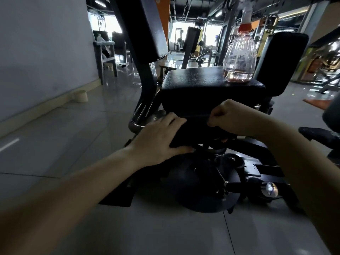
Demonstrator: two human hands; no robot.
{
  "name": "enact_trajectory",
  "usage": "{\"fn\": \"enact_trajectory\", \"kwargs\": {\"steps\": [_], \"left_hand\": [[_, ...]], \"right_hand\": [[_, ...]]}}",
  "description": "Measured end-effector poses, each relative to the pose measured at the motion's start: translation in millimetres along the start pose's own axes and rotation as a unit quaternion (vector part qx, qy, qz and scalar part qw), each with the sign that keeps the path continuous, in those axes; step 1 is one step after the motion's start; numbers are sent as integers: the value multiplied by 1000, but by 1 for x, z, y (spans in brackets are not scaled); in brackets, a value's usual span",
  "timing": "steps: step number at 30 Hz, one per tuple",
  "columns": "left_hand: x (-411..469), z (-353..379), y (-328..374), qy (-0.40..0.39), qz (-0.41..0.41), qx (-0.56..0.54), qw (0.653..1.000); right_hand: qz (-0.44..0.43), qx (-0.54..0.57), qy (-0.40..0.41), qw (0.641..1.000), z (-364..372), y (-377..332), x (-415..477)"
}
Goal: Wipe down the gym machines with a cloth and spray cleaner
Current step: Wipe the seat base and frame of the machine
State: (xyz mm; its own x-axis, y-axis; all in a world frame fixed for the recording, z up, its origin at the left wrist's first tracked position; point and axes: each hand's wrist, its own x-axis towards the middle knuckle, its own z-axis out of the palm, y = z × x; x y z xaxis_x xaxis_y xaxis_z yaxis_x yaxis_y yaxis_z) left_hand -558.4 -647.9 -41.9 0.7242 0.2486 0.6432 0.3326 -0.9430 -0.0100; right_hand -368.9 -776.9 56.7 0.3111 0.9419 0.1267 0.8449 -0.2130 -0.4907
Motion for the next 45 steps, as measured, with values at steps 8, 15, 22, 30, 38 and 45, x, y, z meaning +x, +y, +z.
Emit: {"fn": "enact_trajectory", "kwargs": {"steps": [8,15,22,30,38,45], "left_hand": [[53,-4,-8,-114,-168,-221,954],[-2,4,-5,60,4,-57,997],[-9,6,-25,69,14,-1,998],[16,7,-3,118,-168,-102,973],[-35,20,-18,94,21,107,990],[-6,5,-31,56,44,57,996]], "right_hand": [[25,-16,40,999,12,-3,0],[7,-71,1,997,12,-4,-1],[-7,-110,-19,994,13,-12,-1],[-6,-147,6,989,14,-10,-3],[-4,-109,-21,994,13,-8,1],[8,-122,-18,992,15,-11,1]]}}
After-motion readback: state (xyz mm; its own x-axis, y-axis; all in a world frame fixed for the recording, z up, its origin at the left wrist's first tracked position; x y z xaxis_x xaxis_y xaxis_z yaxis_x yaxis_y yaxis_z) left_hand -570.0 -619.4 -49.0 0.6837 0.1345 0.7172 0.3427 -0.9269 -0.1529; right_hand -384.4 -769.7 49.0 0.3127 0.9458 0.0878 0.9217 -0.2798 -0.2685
